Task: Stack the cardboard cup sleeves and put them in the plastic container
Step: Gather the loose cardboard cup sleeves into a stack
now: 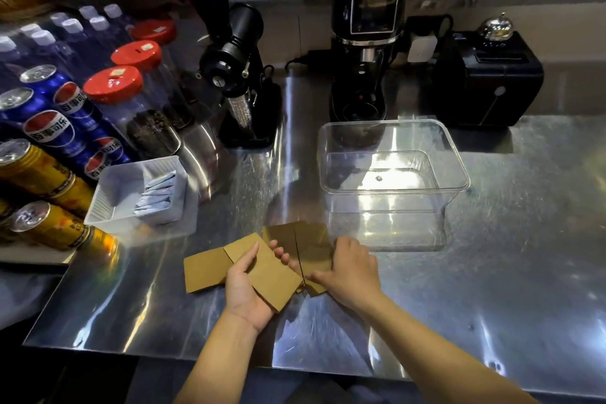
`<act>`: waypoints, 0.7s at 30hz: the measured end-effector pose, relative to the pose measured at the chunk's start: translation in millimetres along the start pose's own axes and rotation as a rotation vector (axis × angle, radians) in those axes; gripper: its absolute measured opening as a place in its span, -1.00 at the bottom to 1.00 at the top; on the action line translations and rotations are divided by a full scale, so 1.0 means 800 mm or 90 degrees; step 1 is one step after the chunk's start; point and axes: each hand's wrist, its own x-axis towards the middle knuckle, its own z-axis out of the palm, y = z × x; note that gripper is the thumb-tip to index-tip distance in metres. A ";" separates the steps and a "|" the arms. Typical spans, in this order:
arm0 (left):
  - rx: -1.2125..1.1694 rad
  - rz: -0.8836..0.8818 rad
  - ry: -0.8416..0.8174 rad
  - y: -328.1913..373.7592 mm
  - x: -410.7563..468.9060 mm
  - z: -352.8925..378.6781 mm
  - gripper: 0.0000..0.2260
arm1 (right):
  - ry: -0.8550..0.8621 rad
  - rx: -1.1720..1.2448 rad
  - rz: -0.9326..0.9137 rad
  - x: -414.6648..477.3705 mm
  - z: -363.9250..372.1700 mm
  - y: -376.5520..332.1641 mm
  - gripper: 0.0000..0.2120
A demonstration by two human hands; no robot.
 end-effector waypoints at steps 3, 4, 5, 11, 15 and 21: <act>0.013 0.007 0.003 0.001 -0.003 -0.004 -0.78 | -0.007 -0.057 -0.005 -0.002 0.009 -0.010 -0.30; 0.015 0.007 0.002 0.002 -0.004 -0.006 -0.78 | -0.013 -0.059 0.000 -0.002 0.011 -0.012 -0.30; 0.019 0.006 0.002 0.002 -0.004 -0.007 -0.78 | -0.020 -0.052 0.009 -0.002 0.011 -0.013 -0.30; 0.064 0.019 0.005 0.002 -0.005 -0.014 -0.79 | -0.079 0.097 0.031 0.000 0.002 -0.005 -0.59; 0.077 0.017 0.000 0.000 -0.003 -0.008 -0.78 | -0.093 0.208 0.061 0.003 -0.010 0.010 -0.79; 0.106 0.011 -0.015 0.001 0.004 0.002 -0.75 | -0.024 0.405 0.001 0.003 -0.040 0.015 -0.84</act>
